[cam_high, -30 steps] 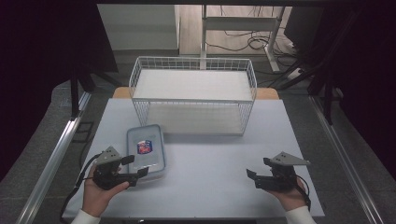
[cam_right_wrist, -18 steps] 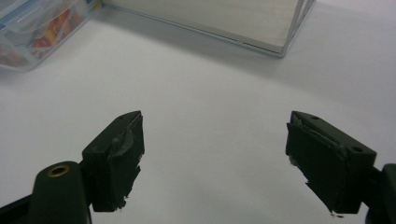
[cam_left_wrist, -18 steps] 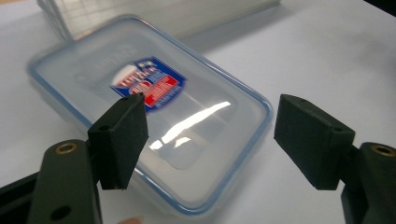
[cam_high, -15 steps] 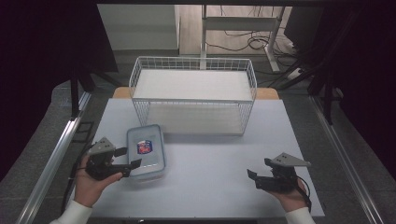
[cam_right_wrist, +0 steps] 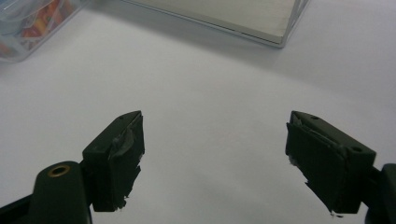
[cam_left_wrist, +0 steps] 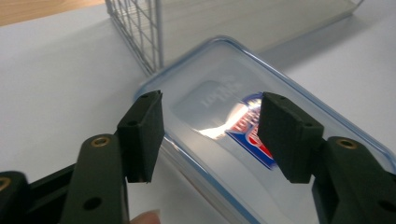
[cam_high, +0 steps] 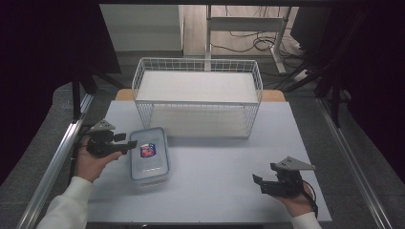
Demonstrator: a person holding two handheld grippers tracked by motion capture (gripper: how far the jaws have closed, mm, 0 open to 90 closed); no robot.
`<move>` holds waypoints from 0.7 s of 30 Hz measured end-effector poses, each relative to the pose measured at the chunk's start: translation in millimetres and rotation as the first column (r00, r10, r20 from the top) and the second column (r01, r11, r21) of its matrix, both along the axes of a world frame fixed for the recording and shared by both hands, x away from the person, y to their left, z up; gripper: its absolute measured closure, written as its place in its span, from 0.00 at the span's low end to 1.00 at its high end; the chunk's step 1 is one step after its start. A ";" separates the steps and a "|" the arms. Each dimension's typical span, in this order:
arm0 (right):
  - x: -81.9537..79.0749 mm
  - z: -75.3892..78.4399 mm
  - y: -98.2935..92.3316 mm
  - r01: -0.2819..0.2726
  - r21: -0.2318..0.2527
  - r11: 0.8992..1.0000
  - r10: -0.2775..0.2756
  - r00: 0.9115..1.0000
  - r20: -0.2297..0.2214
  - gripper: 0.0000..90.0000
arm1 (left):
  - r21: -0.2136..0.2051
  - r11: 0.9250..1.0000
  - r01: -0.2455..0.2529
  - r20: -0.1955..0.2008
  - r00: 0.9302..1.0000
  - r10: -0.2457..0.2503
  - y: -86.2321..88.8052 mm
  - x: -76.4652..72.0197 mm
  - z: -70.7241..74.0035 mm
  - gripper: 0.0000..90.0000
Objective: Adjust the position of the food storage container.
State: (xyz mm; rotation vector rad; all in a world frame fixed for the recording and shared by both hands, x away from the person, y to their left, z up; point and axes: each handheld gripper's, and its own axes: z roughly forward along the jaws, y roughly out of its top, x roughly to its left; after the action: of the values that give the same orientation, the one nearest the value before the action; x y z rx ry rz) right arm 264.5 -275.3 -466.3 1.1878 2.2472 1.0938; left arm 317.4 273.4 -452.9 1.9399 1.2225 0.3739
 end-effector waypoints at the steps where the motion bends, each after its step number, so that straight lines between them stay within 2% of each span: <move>1: 0.2 -0.2 -0.5 0.002 0.001 1.000 -0.002 1.000 -0.001 0.22 | 0.001 1.000 0.002 -0.004 1.000 -0.002 1.5 2.8 -0.2 0.46; 4: 0.9 -1.4 -2.1 0.008 -0.003 1.000 -0.008 1.000 -0.006 0.22 | 0.017 1.000 0.009 -0.018 1.000 -0.009 4.2 4.3 -1.8 0.52; 5: 1.1 -1.8 -2.6 0.009 -0.004 1.000 -0.009 1.000 -0.007 0.22 | 0.017 1.000 0.009 -0.024 1.000 -0.008 5.4 3.8 -2.8 0.58; 6: 1.0 -2.1 -3.3 0.013 -0.004 1.000 -0.013 1.000 -0.010 0.22 | 0.015 1.000 0.015 -0.032 0.999 -0.014 7.1 3.0 -4.0 0.68; 7: 1.0 -2.1 -3.3 0.013 -0.004 1.000 -0.013 1.000 -0.010 0.22 | 0.020 1.000 0.022 -0.038 0.999 -0.022 8.8 1.9 -5.2 0.68; 8: 0.9 -2.1 -3.6 0.015 -0.003 1.000 -0.015 1.000 -0.010 0.22 | 0.025 0.999 0.023 -0.047 0.999 -0.022 9.9 0.1 -6.2 0.73; 9: 0.4 -1.9 -4.0 0.017 -0.002 1.000 -0.017 1.000 -0.010 0.22 | 0.030 0.998 0.048 -0.059 0.997 -0.046 13.3 -3.2 -7.2 0.84; 10: 0.4 -1.9 -4.0 0.017 -0.002 1.000 -0.017 1.000 -0.010 0.22 | 0.030 0.998 0.048 -0.059 0.997 -0.046 13.3 -3.2 -7.2 0.89; 11: 0.1 -1.8 -3.9 0.018 -0.002 1.000 -0.018 1.000 -0.010 0.22 | 0.031 0.997 0.066 -0.067 0.996 -0.064 15.6 -6.4 -7.2 0.89; 12: -0.6 -1.4 -3.5 0.018 -0.002 1.000 -0.018 1.000 -0.009 0.22 | 0.039 0.995 0.096 -0.086 0.992 -0.093 19.3 -12.1 -7.5 0.99; 14: -0.9 -1.3 -3.4 0.017 -0.005 1.000 -0.017 1.000 -0.008 0.22 | 0.048 0.993 0.110 -0.096 0.990 -0.105 20.9 -15.0 -8.3 1.00; 15: -1.1 -1.3 -2.8 0.019 -0.004 1.000 -0.019 1.000 -0.009 0.22 | 0.071 0.989 0.130 -0.117 0.986 -0.121 23.6 -21.7 -10.7 1.00; 17: -1.0 -1.4 -2.7 0.019 -0.005 1.000 -0.019 1.000 -0.009 0.22 | 0.077 0.987 0.138 -0.127 0.984 -0.127 24.8 -25.4 -12.5 1.00; 21: -0.5 -2.0 -1.7 0.020 -0.006 1.000 -0.020 1.000 -0.013 0.22 | 0.059 0.985 0.164 -0.171 0.973 -0.152 25.9 -43.8 -23.8 1.00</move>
State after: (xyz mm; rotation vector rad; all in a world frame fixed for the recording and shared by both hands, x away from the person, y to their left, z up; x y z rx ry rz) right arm 264.0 -277.0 -468.3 1.2151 2.2419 1.0740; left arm 273.6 299.3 -476.7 2.1506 1.1609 0.1793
